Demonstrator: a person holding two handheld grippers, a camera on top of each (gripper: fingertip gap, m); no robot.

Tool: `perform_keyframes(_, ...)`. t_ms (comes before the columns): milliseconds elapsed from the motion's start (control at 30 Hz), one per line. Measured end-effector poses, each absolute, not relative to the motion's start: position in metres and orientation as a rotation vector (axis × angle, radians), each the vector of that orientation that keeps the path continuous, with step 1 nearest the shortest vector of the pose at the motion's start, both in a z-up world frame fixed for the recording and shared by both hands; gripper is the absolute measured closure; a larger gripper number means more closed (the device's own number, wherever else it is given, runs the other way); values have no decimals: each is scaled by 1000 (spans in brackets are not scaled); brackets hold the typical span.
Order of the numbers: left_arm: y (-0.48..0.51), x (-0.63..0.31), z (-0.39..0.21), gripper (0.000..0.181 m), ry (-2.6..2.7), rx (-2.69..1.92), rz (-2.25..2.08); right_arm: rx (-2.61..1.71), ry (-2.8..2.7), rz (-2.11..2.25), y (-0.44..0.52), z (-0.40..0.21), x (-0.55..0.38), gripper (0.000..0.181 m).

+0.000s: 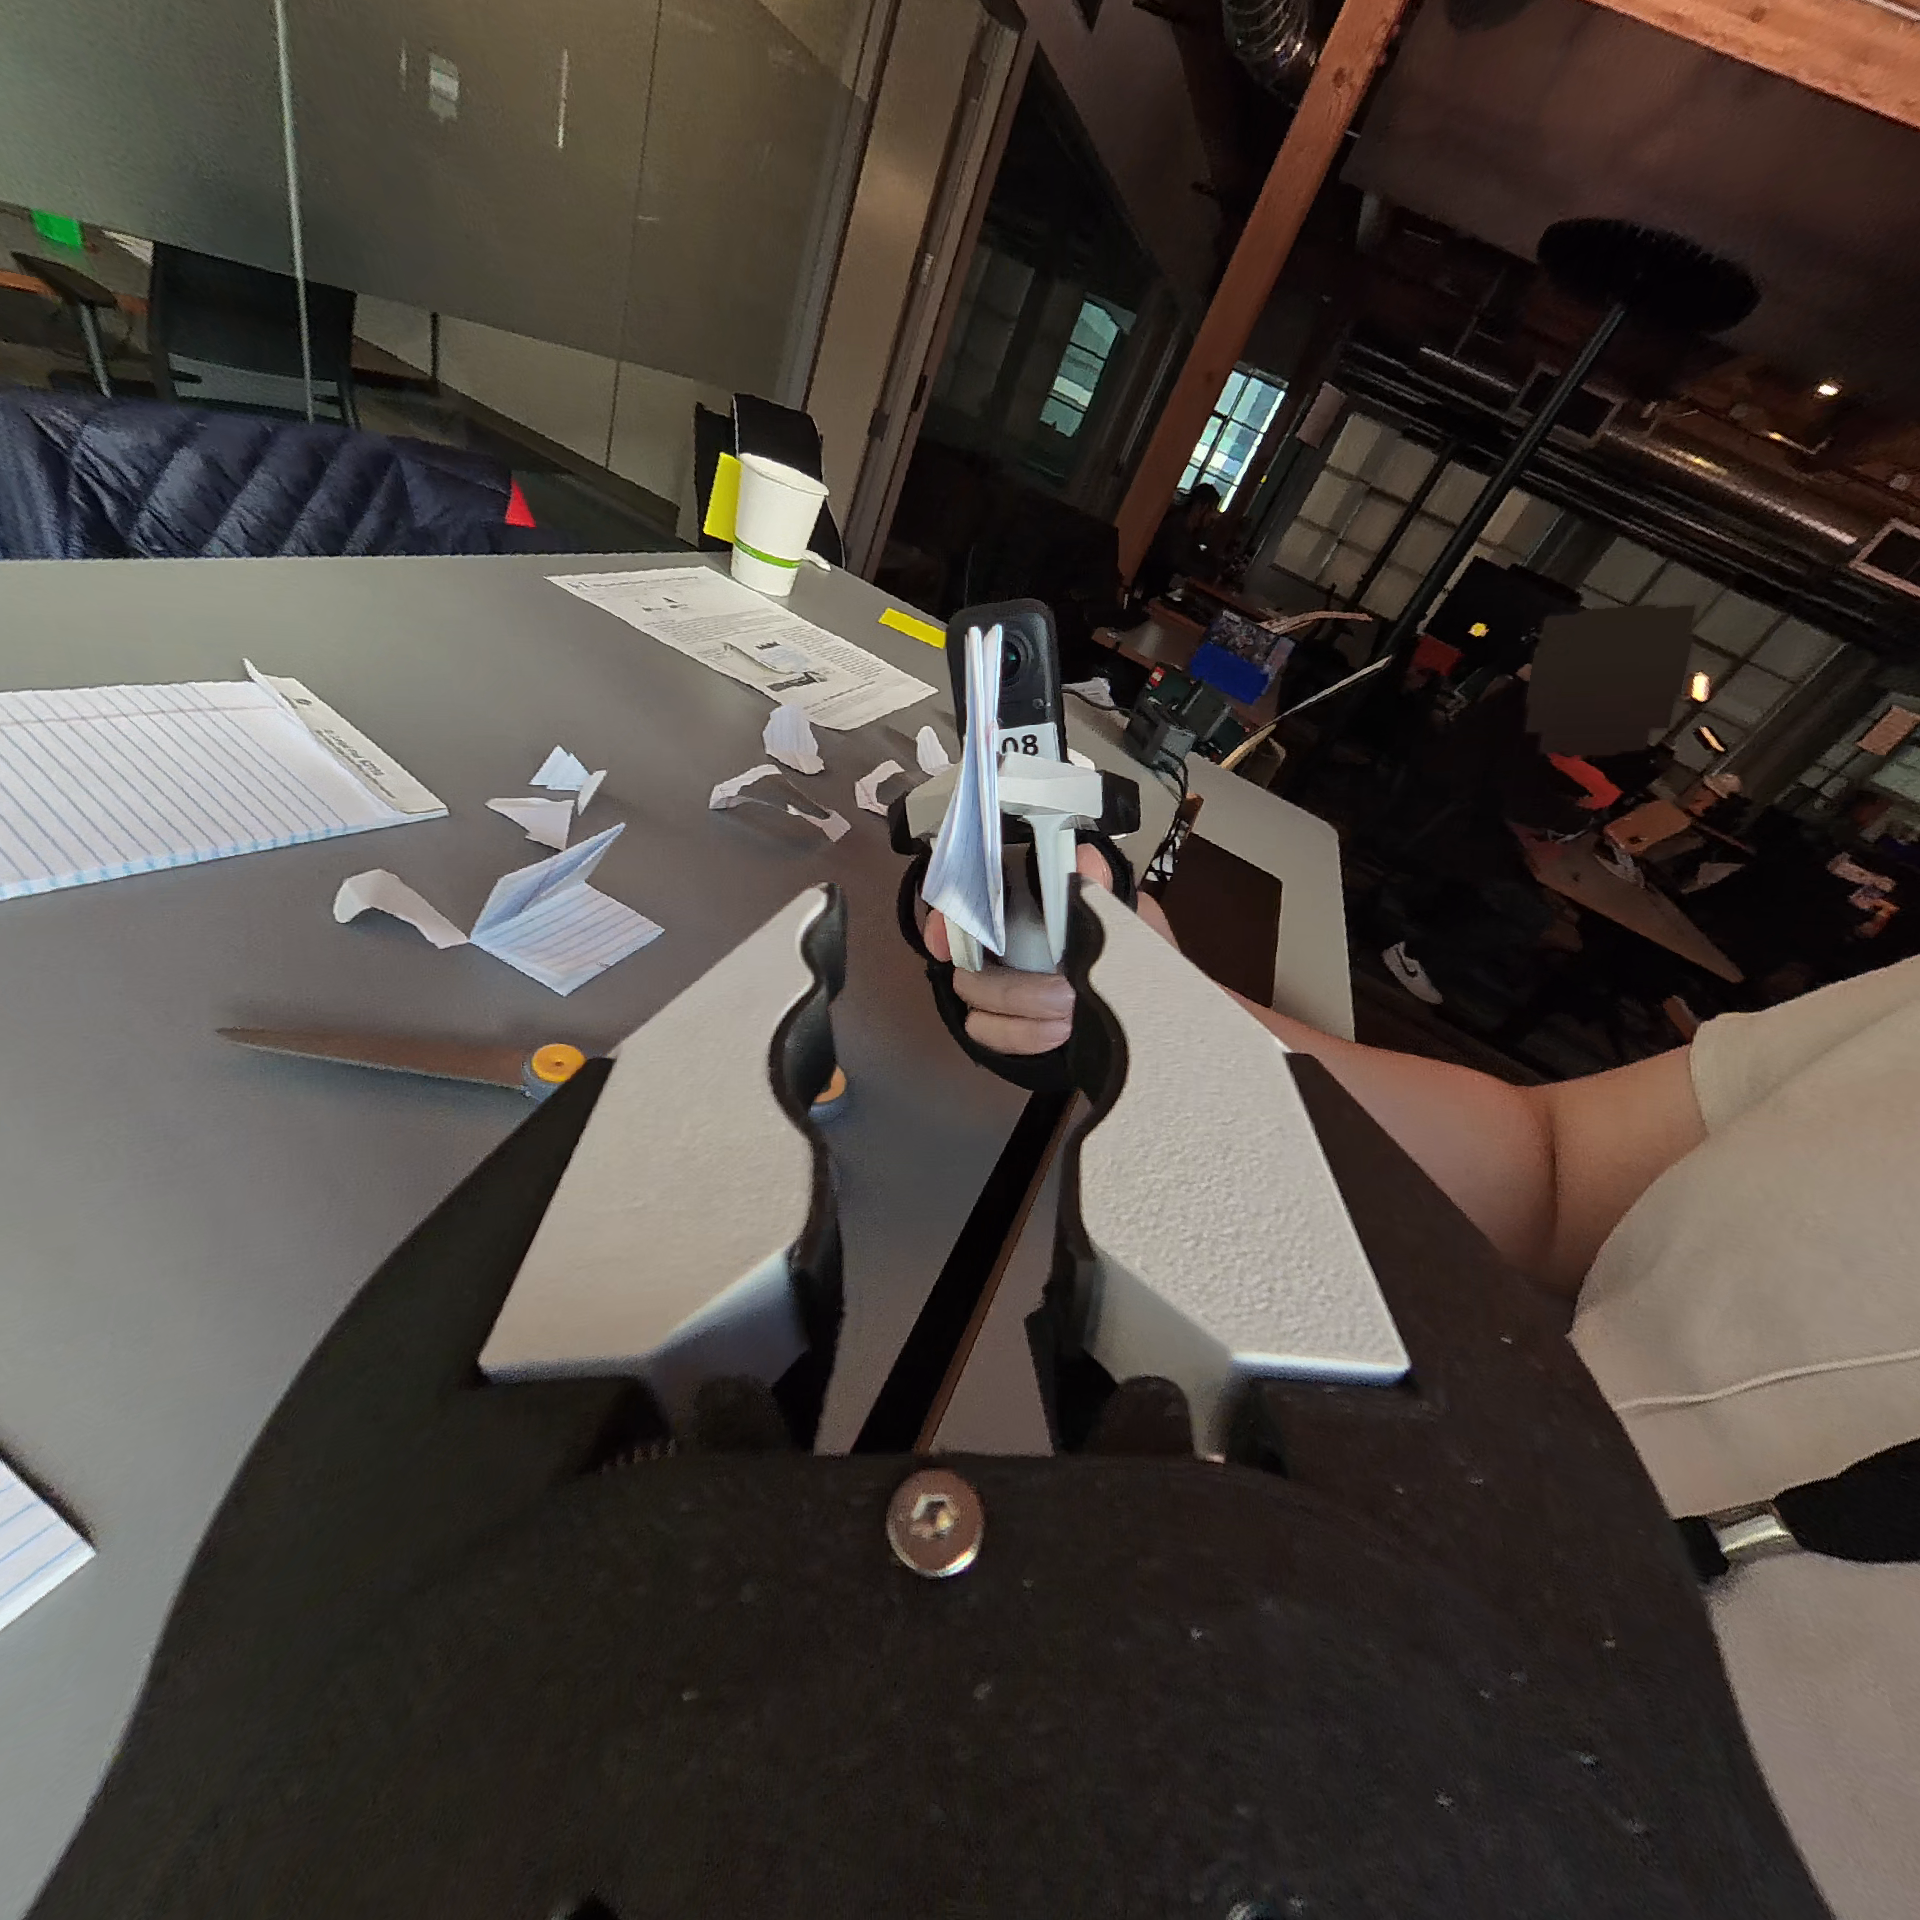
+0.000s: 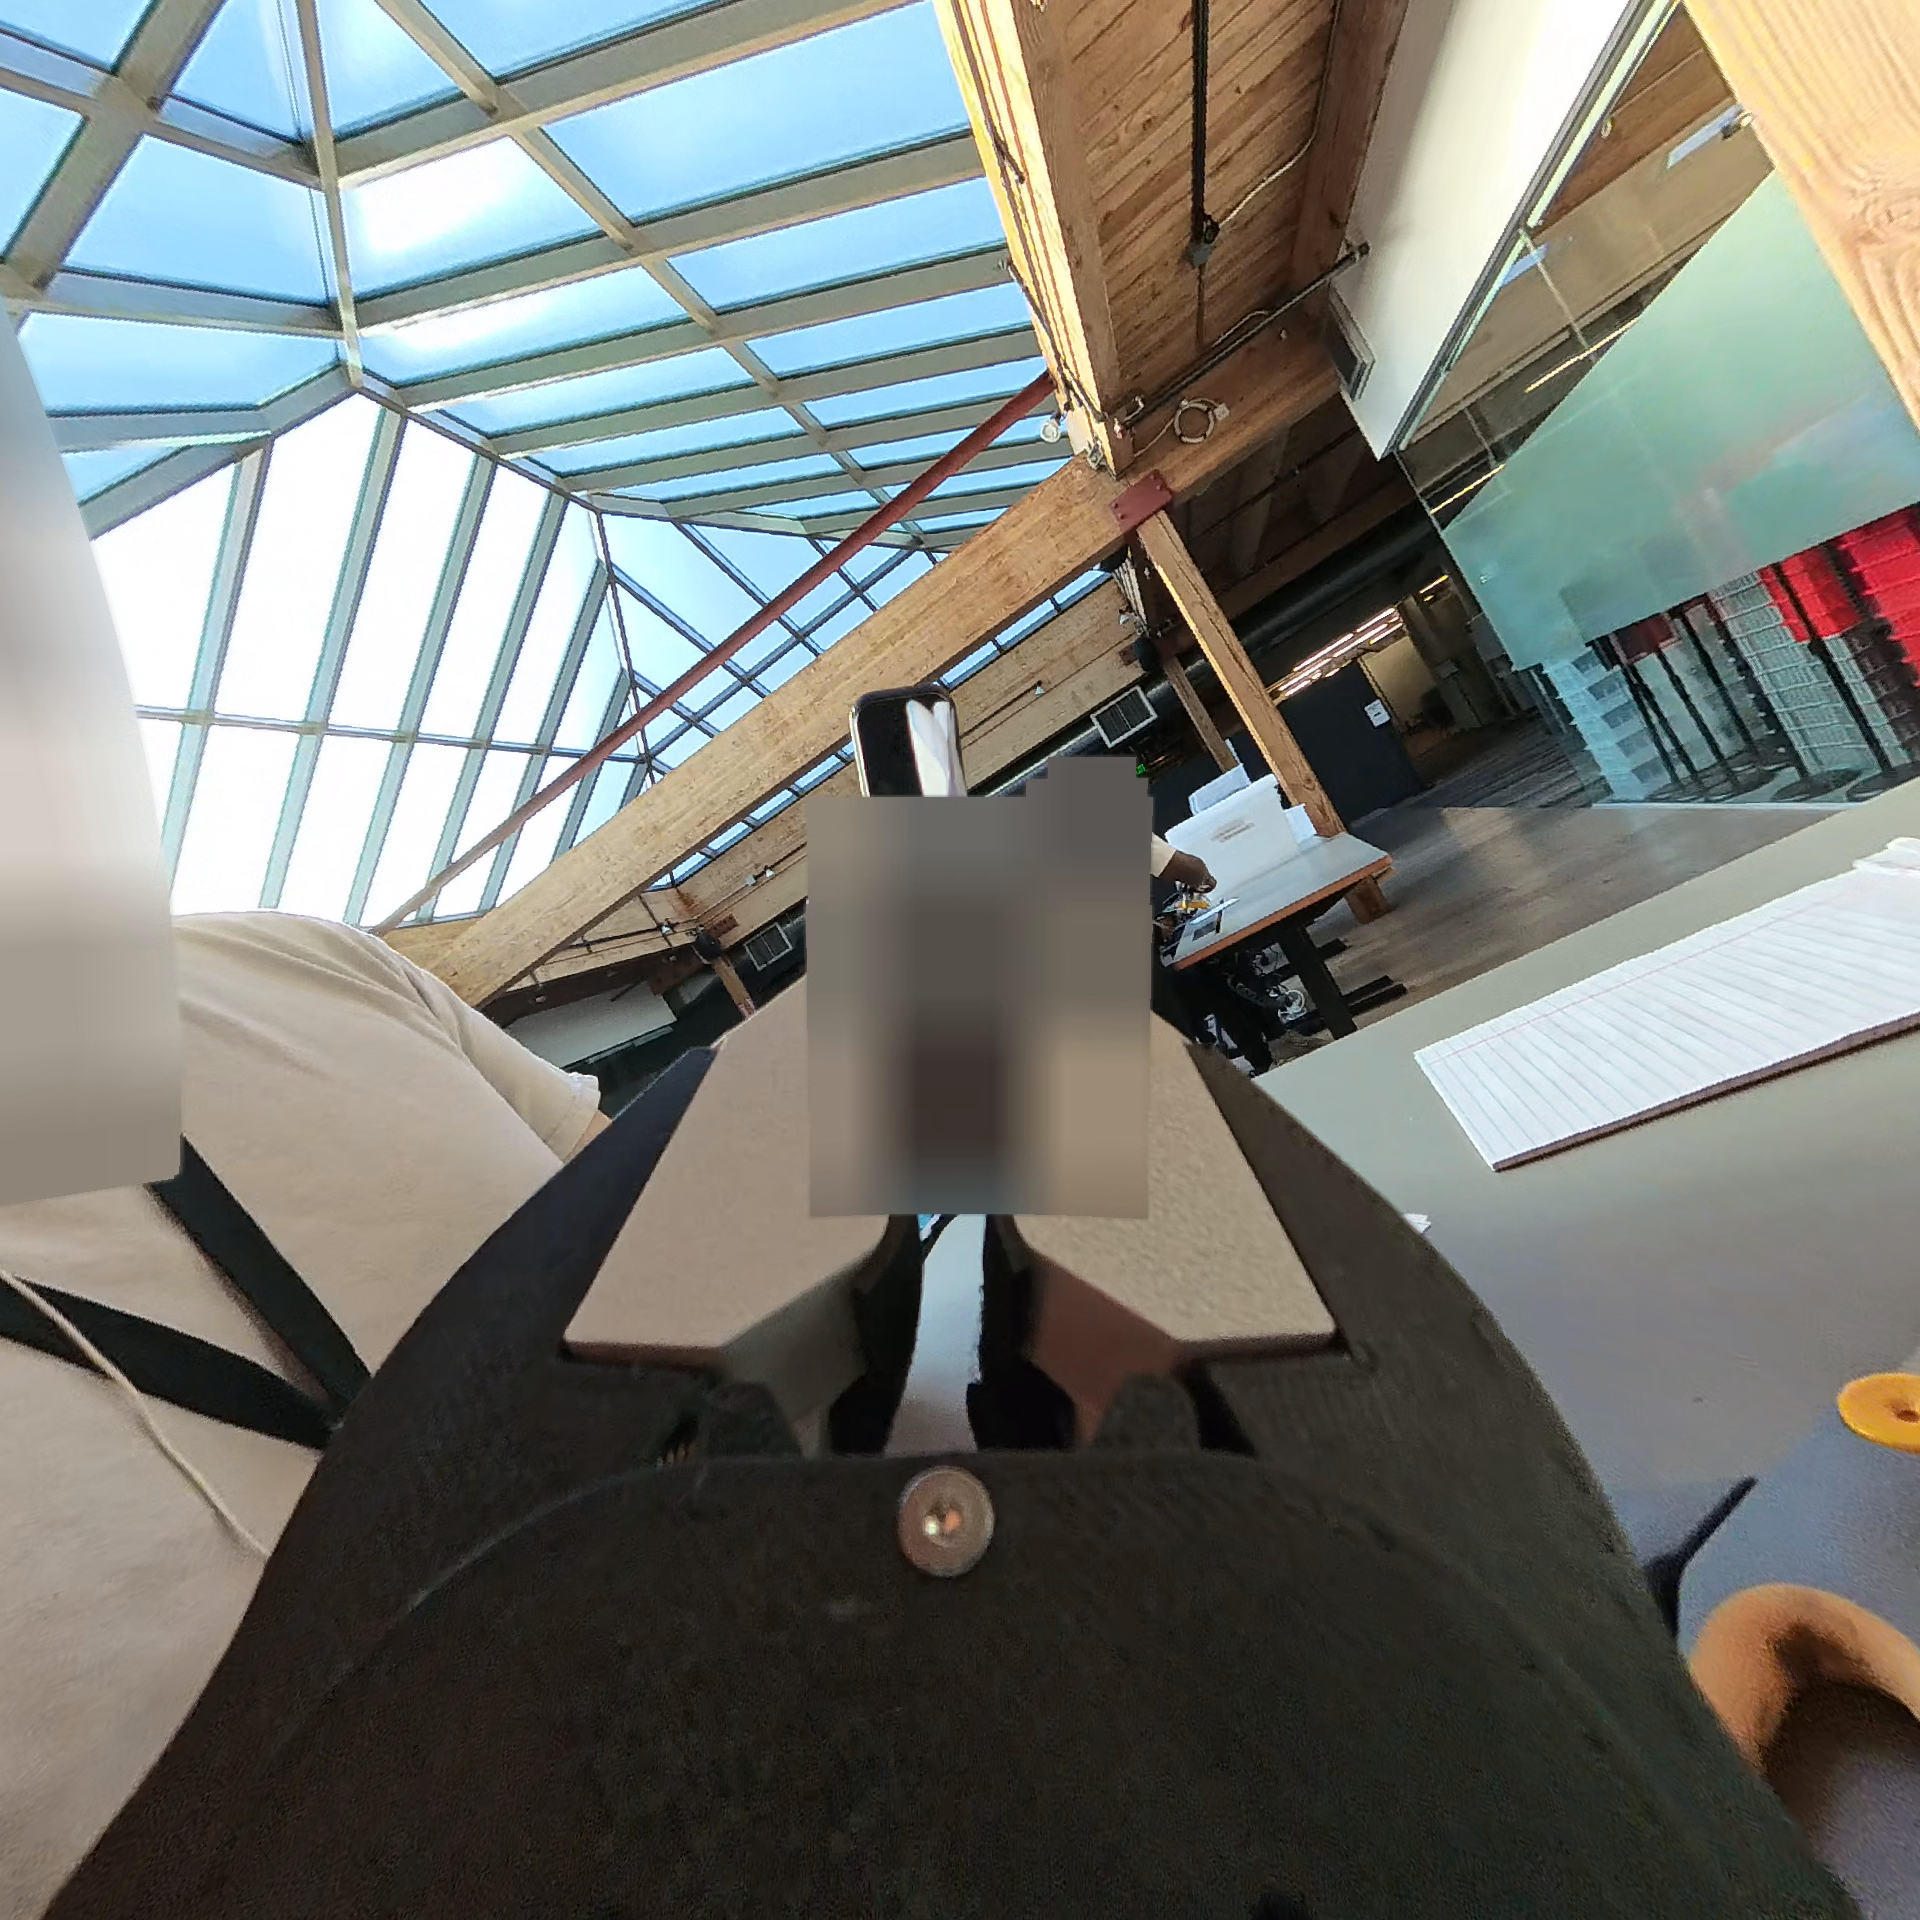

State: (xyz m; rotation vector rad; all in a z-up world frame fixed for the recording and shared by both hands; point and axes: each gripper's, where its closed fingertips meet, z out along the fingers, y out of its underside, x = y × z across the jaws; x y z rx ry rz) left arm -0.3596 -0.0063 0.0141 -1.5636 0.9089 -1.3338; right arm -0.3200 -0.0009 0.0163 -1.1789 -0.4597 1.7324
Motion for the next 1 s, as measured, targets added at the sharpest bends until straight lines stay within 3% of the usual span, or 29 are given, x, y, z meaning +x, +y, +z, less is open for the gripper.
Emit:
perform_keyframes(67,-7,-354,9,125,983,-1599,-1299,-1195,-467,1726,-2,15,-317,181)
perform_keyframes(133,-10,-341,-1,121,1069,-1645,-1295,-1242,-497,1712,-4,8,-321,181)
perform_keyframes(200,-11,-330,-12,138,1142,-1671,-1301,-1262,-515,1696,-6,5,-324,181)
perform_keyframes(267,-13,-324,-22,174,1213,-1661,-1320,-1297,-510,1685,-5,0,-326,181)
perform_keyframes(300,-10,-323,-25,181,1209,-1655,-1330,-1317,-486,1651,0,-4,-324,181)
perform_keyframes(633,-1,-312,-25,181,1128,-1678,-1622,-1351,-378,1596,16,-11,-300,181)
perform_keyframes(733,10,-309,-20,155,1040,-1653,-1691,-1313,-219,1627,28,-9,-279,181)
perform_keyframes(900,24,-293,-17,150,1016,-1645,-1754,-1244,-111,1674,37,-5,-260,181)
perform_keyframes(1000,23,-278,-14,168,1094,-1622,-1746,-1226,-96,1636,39,-4,-258,181)
